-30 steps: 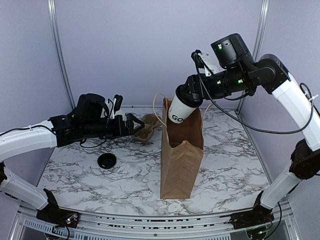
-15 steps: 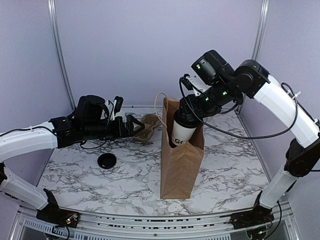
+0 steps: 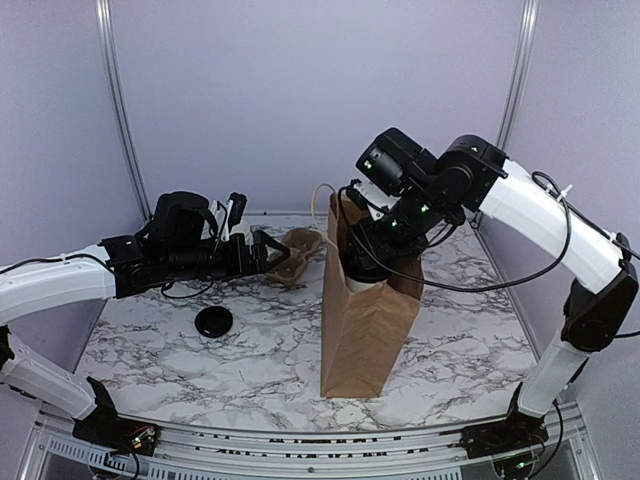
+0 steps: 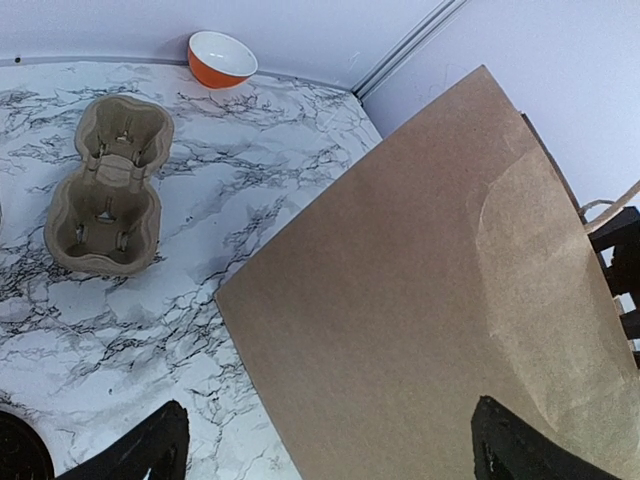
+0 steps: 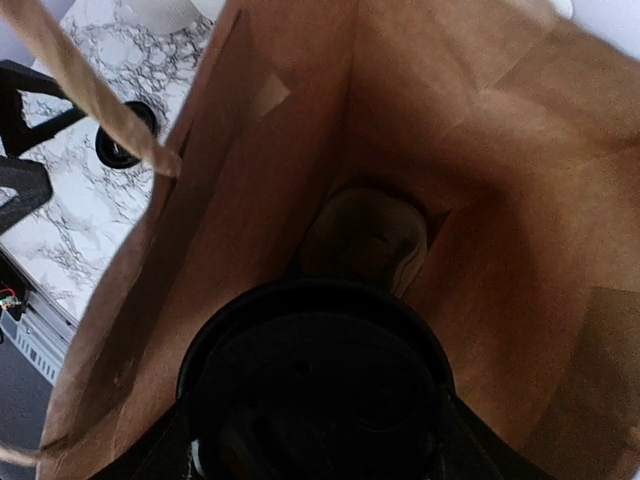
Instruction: Pack the takeout coffee
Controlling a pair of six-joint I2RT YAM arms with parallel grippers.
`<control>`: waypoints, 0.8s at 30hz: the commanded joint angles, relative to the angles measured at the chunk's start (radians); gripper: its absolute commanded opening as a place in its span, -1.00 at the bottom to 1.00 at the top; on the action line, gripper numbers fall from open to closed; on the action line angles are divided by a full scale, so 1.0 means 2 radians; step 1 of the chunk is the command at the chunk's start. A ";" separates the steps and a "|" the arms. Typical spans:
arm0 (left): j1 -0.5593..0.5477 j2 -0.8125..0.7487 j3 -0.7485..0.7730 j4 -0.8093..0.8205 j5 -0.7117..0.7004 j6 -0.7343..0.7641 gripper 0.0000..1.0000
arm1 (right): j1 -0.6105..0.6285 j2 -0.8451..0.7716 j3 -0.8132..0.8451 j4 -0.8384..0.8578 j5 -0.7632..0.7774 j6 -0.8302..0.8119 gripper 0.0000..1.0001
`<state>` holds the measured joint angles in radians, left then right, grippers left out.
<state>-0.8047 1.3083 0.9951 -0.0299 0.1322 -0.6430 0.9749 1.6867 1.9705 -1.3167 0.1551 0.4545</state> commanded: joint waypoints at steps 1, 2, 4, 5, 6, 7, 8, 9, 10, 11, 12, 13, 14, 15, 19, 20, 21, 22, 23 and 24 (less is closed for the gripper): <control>0.003 -0.011 -0.006 0.016 0.007 0.005 0.98 | 0.003 -0.008 -0.035 0.018 -0.005 0.015 0.02; 0.003 -0.012 -0.006 0.017 0.006 0.005 0.98 | 0.003 -0.010 -0.047 0.024 -0.005 0.016 0.02; 0.004 -0.014 -0.005 0.019 0.006 0.003 0.98 | 0.004 -0.015 -0.065 0.035 -0.007 0.020 0.02; 0.004 -0.015 -0.004 0.019 0.007 0.002 0.98 | 0.004 -0.016 -0.071 0.038 -0.007 0.023 0.02; 0.004 -0.016 -0.002 0.022 0.009 0.001 0.98 | 0.003 -0.016 -0.075 0.041 -0.007 0.025 0.02; 0.004 -0.018 0.001 0.025 0.012 -0.001 0.98 | 0.003 -0.016 -0.079 0.044 -0.008 0.027 0.02; 0.004 -0.021 0.004 0.029 0.014 -0.002 0.98 | 0.003 -0.017 -0.081 0.047 -0.010 0.027 0.02; 0.004 -0.024 0.008 0.033 0.017 -0.005 0.99 | 0.003 -0.018 -0.082 0.048 -0.010 0.028 0.02; 0.004 -0.028 0.011 0.039 0.020 -0.007 0.98 | 0.003 -0.019 -0.082 0.049 -0.009 0.029 0.01; 0.004 -0.031 0.016 0.045 0.023 -0.010 0.98 | 0.003 -0.019 -0.081 0.050 -0.009 0.030 0.01; 0.004 -0.035 0.020 0.050 0.026 -0.014 0.98 | 0.003 -0.019 -0.082 0.050 -0.009 0.031 0.01; 0.004 -0.037 0.024 0.057 0.029 -0.017 0.98 | 0.003 -0.020 -0.082 0.050 -0.008 0.032 0.01; 0.004 -0.040 0.028 0.065 0.035 -0.020 0.99 | 0.003 -0.020 -0.083 0.049 -0.008 0.033 0.01; 0.004 -0.043 0.031 0.073 0.043 -0.023 0.98 | 0.003 -0.021 -0.084 0.050 -0.009 0.033 0.01; 0.003 -0.042 0.046 0.122 0.079 -0.037 0.98 | 0.004 -0.024 -0.092 0.053 -0.017 0.036 0.01; 0.002 -0.039 0.053 0.126 0.086 -0.037 0.97 | 0.003 -0.025 -0.092 0.054 -0.018 0.037 0.00; 0.002 -0.035 0.059 0.129 0.093 -0.037 0.96 | 0.003 -0.026 -0.092 0.055 -0.020 0.039 0.00; 0.000 -0.032 0.064 0.135 0.099 -0.037 0.95 | 0.003 -0.026 -0.100 0.055 -0.022 0.038 0.00; -0.002 -0.028 0.068 0.139 0.103 -0.037 0.94 | 0.003 -0.026 -0.107 0.055 -0.023 0.038 0.00; -0.004 -0.025 0.073 0.144 0.108 -0.037 0.94 | 0.004 -0.026 -0.109 0.055 -0.024 0.038 0.00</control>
<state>-0.8040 1.2449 1.0863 0.1616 0.2718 -0.7078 0.9752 1.6642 1.7752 -1.2251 0.1257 0.5129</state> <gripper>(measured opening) 0.973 0.695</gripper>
